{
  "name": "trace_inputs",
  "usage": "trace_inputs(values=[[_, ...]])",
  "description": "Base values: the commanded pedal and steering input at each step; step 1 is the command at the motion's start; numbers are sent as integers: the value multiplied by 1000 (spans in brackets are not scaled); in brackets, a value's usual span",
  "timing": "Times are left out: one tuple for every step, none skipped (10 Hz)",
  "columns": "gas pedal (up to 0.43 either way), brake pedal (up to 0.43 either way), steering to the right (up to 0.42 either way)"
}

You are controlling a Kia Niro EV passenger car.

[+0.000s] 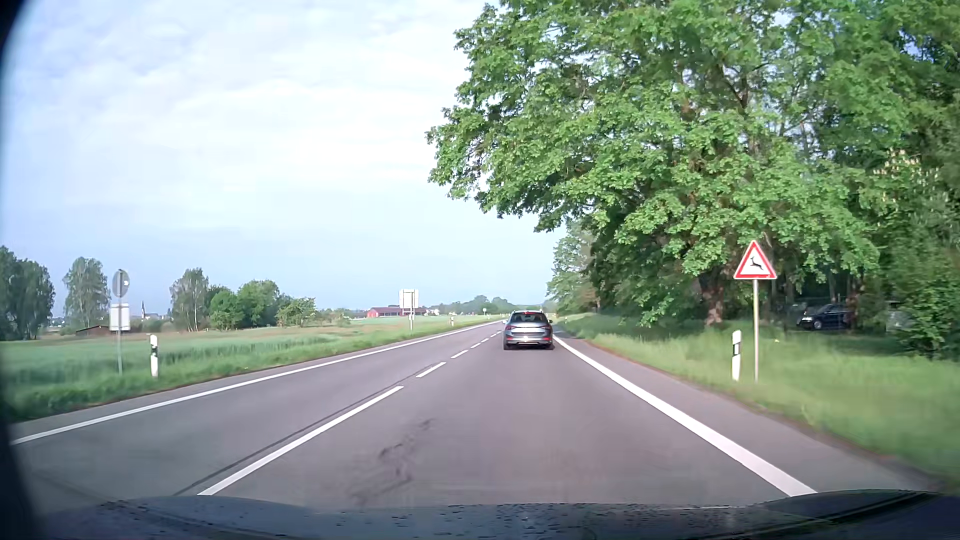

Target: Follow the waypoints while adhering to traffic rules and regulations

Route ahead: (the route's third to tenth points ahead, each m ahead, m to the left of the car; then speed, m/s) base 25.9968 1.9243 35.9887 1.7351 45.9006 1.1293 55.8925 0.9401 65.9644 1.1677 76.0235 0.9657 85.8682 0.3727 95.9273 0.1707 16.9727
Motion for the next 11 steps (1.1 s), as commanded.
trace_inputs(values=[[248,0,0],[240,0,0],[228,0,0],[228,0,0],[220,0,0],[209,0,0],[209,0,0],[197,0,0],[197,0,0],[197,0,0],[189,0,0]])
